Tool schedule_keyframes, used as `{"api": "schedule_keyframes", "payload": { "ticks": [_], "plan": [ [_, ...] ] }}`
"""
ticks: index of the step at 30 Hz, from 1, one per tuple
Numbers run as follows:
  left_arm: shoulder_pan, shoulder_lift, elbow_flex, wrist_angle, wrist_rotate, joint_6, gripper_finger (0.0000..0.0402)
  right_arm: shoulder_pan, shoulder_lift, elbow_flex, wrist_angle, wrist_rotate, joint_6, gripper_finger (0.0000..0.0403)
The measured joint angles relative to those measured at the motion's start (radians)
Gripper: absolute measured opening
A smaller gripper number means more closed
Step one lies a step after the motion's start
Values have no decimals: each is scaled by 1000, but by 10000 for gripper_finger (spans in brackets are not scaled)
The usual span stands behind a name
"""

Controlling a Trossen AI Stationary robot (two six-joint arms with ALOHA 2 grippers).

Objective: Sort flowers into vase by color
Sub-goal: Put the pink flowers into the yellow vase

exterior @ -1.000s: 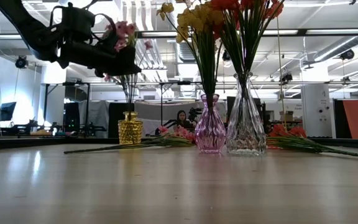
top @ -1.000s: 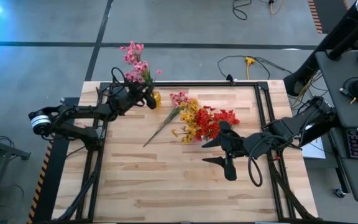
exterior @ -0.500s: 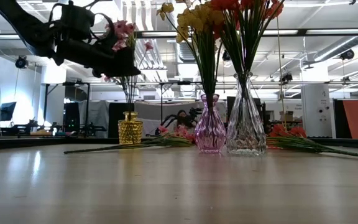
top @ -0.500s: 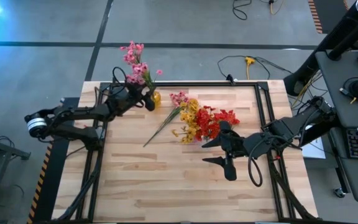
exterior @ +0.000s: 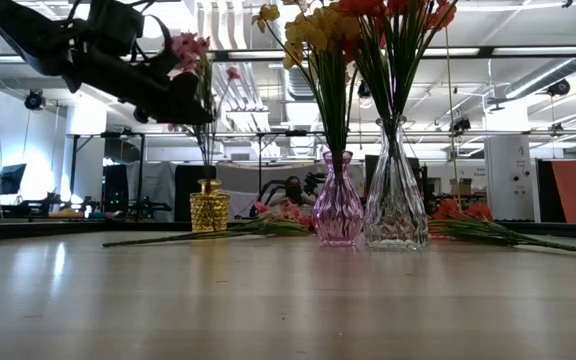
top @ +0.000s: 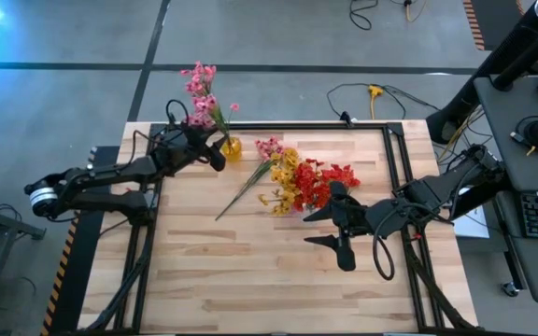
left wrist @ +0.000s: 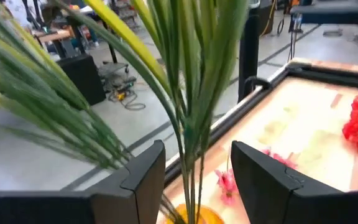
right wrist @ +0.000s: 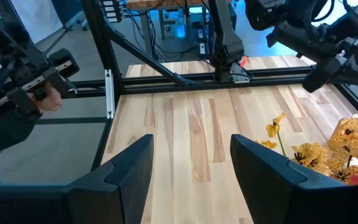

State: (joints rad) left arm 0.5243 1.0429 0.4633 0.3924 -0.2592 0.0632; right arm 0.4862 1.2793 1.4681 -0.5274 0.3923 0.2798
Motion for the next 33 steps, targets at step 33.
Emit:
{"api": "schedule_keyframes", "payload": {
  "ticks": [33],
  "plan": [
    [-30, -290, 0, -528, 41, -249, 167, 0, 0, 0, -20, -4, 0, 206]
  ]
}}
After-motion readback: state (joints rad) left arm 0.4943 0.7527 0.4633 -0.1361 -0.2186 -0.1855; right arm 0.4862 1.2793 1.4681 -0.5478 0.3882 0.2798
